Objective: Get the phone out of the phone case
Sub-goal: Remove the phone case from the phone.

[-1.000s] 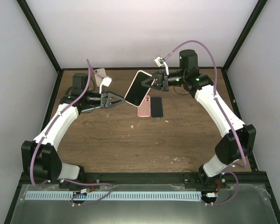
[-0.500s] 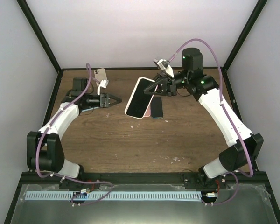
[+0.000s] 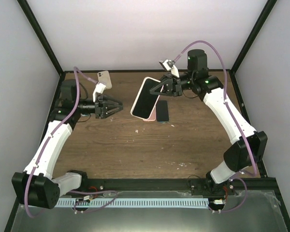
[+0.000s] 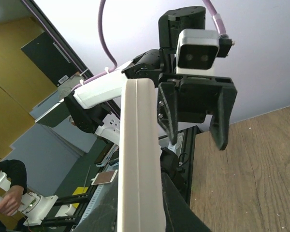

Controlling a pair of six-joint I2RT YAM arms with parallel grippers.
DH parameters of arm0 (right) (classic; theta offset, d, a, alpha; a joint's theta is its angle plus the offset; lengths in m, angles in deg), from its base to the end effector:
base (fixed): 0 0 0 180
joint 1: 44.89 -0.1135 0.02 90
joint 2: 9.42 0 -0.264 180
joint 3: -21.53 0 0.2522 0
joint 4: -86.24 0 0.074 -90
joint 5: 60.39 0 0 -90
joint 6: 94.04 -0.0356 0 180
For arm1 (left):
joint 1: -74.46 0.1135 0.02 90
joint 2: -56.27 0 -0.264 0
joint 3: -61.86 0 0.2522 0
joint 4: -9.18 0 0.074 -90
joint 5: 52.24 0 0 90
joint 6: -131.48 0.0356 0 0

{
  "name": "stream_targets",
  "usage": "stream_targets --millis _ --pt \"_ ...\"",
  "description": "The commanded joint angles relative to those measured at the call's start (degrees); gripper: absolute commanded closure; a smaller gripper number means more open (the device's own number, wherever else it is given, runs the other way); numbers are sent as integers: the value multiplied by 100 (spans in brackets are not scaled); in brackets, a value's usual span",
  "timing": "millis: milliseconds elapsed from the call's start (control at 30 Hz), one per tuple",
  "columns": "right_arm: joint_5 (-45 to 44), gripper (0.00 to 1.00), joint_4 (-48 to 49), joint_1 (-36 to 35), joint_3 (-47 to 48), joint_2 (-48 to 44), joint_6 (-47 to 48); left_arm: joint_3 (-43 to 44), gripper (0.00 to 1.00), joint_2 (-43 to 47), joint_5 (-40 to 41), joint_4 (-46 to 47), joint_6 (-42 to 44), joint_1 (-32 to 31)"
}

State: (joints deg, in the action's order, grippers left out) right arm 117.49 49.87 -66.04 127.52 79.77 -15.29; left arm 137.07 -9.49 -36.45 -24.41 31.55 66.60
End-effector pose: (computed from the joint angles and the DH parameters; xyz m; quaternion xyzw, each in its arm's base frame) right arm 0.2937 0.1518 0.4251 -0.4494 0.5516 0.6602 0.2406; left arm 0.2298 -0.0663 0.3614 0.3158 0.6752 -0.5673 0.3500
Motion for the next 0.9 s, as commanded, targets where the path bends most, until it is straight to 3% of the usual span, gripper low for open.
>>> stream_targets --millis 0,200,600,867 --pt "498 99 126 20 206 10 -27 243 44 -40 -145 -610 573 -357" --pt "483 99 160 3 95 11 -45 403 47 -119 -110 -695 634 -736" --pt "502 99 176 -37 37 42 -55 414 47 -174 -212 -575 554 -876" --pt "593 99 177 -99 -4 -6 -9 419 48 -235 178 -548 520 -904"
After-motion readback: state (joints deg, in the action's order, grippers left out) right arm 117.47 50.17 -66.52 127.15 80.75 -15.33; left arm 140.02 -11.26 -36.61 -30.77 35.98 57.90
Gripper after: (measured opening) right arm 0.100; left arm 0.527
